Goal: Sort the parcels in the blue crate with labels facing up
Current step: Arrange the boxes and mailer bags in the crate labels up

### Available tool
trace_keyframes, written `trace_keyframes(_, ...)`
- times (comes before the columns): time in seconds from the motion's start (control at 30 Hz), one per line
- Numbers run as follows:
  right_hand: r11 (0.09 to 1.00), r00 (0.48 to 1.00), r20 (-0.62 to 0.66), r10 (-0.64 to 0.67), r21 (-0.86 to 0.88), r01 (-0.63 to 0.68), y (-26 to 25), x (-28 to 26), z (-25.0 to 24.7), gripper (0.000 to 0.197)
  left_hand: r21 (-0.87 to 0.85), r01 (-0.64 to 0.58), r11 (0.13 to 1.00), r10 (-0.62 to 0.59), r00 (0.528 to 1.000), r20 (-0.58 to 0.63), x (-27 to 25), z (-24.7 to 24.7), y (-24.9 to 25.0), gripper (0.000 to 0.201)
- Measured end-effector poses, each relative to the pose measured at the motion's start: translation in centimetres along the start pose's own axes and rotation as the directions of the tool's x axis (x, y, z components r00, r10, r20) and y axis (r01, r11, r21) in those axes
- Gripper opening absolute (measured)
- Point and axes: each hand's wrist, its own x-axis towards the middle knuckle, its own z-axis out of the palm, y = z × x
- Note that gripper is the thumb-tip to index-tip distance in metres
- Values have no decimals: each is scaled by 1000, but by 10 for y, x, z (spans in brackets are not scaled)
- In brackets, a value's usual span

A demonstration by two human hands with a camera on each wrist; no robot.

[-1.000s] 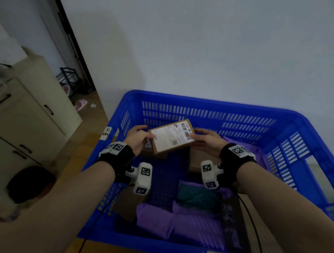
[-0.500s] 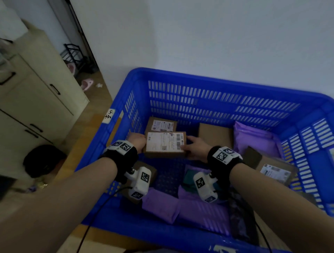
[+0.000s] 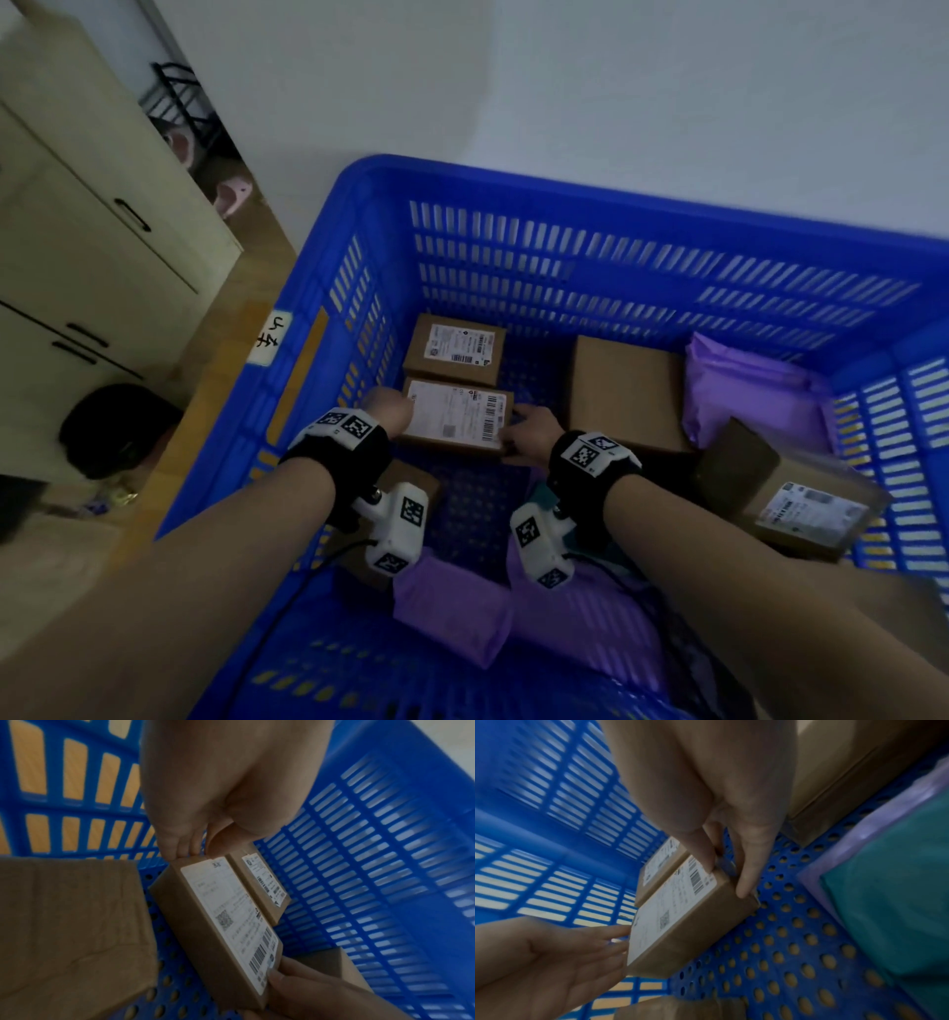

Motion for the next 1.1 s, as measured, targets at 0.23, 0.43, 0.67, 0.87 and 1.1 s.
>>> trace_keyframes(0.23,998,999,15,28,53,-29,1,15,3,40,27,36,999,-37,999,29,4,2,8,41)
trace_keyframes(0.43,999,996,83,15,42,-18,-2,7,0,45,17,25,1000,-26,998,54,-1,6,4,35)
trace_keyframes(0.67,963,994,111,11,-267,20,-7,-6,-7,33,28,-102,994,100,992,77,-33,-5,3,41)
trace_keyframes(0.87,706,869,492,50,-633,318,-19,-65,-6,59,288,-351,891,247,907,342,-71,-5,9,41)
trace_keyframes(1.1,289,752,595,281,-800,525,14,-89,24,51,398,-406,823,105,796,596,-91,4,9,35)
